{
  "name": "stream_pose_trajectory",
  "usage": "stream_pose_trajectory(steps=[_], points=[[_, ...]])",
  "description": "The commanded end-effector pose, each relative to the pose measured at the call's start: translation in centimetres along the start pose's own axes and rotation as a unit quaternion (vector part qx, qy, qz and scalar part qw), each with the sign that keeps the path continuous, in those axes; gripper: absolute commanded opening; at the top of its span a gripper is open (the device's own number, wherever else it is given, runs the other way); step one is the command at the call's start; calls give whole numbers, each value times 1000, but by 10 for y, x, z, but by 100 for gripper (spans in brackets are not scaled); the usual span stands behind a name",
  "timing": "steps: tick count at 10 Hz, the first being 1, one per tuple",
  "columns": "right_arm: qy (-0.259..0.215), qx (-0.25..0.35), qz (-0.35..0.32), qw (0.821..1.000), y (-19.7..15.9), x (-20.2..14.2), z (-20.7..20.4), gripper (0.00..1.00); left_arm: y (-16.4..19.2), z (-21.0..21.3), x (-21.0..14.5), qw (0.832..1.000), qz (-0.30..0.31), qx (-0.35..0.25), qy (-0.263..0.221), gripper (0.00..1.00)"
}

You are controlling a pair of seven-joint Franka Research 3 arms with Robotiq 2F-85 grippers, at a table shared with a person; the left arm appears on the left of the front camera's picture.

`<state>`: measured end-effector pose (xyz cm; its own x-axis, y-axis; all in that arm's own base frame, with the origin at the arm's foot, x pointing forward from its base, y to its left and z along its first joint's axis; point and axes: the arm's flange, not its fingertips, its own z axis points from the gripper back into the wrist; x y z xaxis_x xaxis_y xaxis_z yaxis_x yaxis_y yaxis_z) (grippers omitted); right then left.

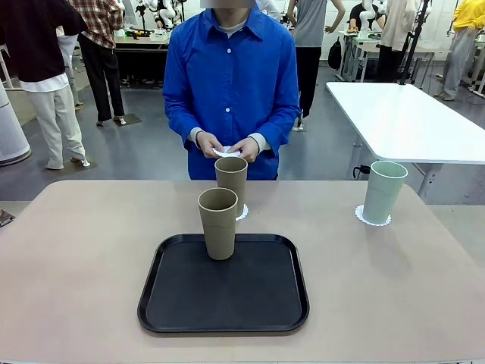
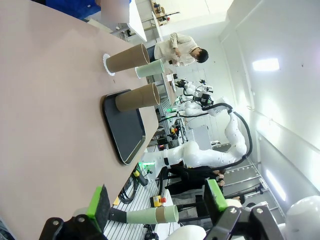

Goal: Place coasters on the table and set cups on them.
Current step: Take one Reusable plastic cup from the Flat Tray and place it on a coaster set by the human.

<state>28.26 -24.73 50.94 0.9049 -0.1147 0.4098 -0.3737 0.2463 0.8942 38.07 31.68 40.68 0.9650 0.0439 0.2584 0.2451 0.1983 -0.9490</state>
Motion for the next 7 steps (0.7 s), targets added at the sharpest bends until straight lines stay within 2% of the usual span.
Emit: stream_pose_trajectory(steps=[1,4,7], points=[[12,47,-33,998,-31,13,4,100,-3,1,-1,1000,-1,-2,1,100],[30,19,-92,995,-68,16,2,100,-3,1,-1,1000,-1,-2,1,100],[31,-12,-104,994,-81,23,-2,100,-3,1,-1,1000,-1,-2,1,100]])
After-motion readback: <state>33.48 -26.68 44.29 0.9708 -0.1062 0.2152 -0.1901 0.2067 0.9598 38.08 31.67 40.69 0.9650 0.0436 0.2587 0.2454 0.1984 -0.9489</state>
